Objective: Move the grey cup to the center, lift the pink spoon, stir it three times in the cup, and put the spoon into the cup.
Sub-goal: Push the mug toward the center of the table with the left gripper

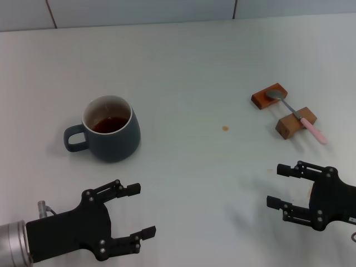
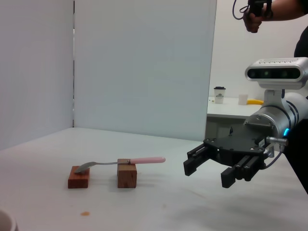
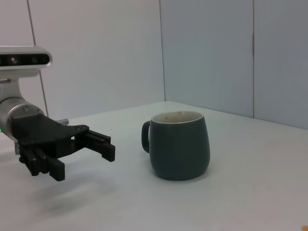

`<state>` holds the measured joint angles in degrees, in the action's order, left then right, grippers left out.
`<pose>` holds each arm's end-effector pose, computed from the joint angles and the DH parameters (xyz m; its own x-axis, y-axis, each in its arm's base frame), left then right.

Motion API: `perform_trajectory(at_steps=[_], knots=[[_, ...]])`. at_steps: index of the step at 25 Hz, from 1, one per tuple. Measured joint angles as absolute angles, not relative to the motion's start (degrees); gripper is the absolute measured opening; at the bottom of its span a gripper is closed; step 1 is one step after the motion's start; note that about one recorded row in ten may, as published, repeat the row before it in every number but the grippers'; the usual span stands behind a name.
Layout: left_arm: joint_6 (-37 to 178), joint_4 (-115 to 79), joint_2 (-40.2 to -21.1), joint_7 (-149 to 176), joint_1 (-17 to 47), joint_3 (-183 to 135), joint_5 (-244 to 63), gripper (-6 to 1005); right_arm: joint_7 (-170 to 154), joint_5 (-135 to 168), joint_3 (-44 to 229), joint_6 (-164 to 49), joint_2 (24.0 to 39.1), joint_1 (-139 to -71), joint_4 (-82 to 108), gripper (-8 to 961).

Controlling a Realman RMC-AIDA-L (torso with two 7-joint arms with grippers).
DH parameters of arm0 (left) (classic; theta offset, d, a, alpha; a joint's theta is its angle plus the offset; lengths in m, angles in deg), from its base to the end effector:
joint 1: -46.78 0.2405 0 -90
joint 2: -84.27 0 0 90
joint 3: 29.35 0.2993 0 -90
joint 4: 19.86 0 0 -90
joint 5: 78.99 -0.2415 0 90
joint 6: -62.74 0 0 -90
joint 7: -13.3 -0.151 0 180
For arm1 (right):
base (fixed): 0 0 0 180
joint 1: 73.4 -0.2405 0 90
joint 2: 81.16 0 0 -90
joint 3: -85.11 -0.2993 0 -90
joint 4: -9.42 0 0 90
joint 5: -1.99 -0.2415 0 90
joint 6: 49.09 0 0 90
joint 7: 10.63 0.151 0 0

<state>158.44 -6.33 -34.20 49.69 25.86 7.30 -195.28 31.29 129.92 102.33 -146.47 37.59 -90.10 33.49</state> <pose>-0.3633 0.2471 -0.0935 0.8015 0.0905 0.5911 0.2289 -0.9596 -0.1636 0.4069 0.2419 -0.0442 0.8211 -0.1603 -0.5478 -0.3784 -0.8714 -0.3122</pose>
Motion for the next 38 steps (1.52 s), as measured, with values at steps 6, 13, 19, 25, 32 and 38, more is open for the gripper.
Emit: perform_trajectory(at_steps=[6,13,19,25,32,38], knots=[[158.46,-6.33,-34.2,49.78,25.92,7.3,-195.28,830,31.29,129.96,102.33,-146.47,37.65,-90.09,33.5,693],[158.38,-6.33,-34.21,49.71,25.96,7.3,-195.2,829,31.29,129.96,102.33,-146.48,37.67,-90.1,33.5,692],[157.89,-6.1,-34.21,49.66,26.09,7.11,-195.11,750,31.29,129.85,102.2,-146.48,37.67,-90.17,33.42,692],[157.26,-6.06,-34.21,49.59,26.21,6.69,-194.82,647,31.29,129.69,101.91,-146.47,37.72,-90.27,33.35,693],[156.44,-6.24,-34.31,49.57,25.88,6.69,-194.79,500,31.29,129.63,101.77,-146.42,37.75,-90.68,33.23,693],[156.42,-6.3,-34.37,49.49,25.78,6.42,-194.6,241,31.29,129.6,101.75,-146.38,37.76,-90.87,33.23,692]])
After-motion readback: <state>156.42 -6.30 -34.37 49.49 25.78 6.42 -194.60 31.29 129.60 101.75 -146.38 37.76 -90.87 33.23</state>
